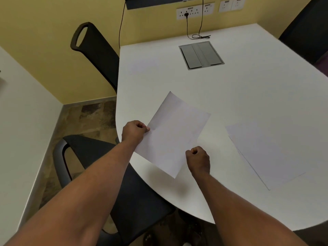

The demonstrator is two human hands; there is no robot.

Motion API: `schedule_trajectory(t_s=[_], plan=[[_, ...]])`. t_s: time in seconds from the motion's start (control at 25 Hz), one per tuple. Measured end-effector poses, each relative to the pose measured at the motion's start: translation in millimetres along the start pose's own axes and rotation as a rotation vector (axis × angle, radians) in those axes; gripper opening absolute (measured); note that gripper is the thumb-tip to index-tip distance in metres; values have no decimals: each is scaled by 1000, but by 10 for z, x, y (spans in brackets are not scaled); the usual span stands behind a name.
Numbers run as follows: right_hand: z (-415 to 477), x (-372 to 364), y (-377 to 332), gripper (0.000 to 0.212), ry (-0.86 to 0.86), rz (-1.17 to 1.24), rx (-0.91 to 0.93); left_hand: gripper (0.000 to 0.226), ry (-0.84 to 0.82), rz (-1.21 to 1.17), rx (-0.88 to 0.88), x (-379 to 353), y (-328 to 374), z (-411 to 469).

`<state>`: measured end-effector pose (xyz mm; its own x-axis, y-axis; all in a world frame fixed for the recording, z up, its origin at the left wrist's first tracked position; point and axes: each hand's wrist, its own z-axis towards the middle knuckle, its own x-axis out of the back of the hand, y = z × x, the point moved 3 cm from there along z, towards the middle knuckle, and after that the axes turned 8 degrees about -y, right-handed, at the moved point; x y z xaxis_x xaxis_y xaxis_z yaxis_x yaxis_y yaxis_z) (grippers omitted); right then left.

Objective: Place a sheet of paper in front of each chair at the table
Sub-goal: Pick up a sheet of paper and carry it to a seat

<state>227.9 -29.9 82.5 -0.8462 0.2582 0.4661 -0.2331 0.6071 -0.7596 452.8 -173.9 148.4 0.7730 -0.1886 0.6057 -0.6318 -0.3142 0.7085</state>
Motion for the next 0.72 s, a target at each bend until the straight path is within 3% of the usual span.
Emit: schedule_trajectory(t_s=[0.72], plan=[[539,-960,716,9,96,-50,-279,14,-251,147,67,-777,-816,1254]])
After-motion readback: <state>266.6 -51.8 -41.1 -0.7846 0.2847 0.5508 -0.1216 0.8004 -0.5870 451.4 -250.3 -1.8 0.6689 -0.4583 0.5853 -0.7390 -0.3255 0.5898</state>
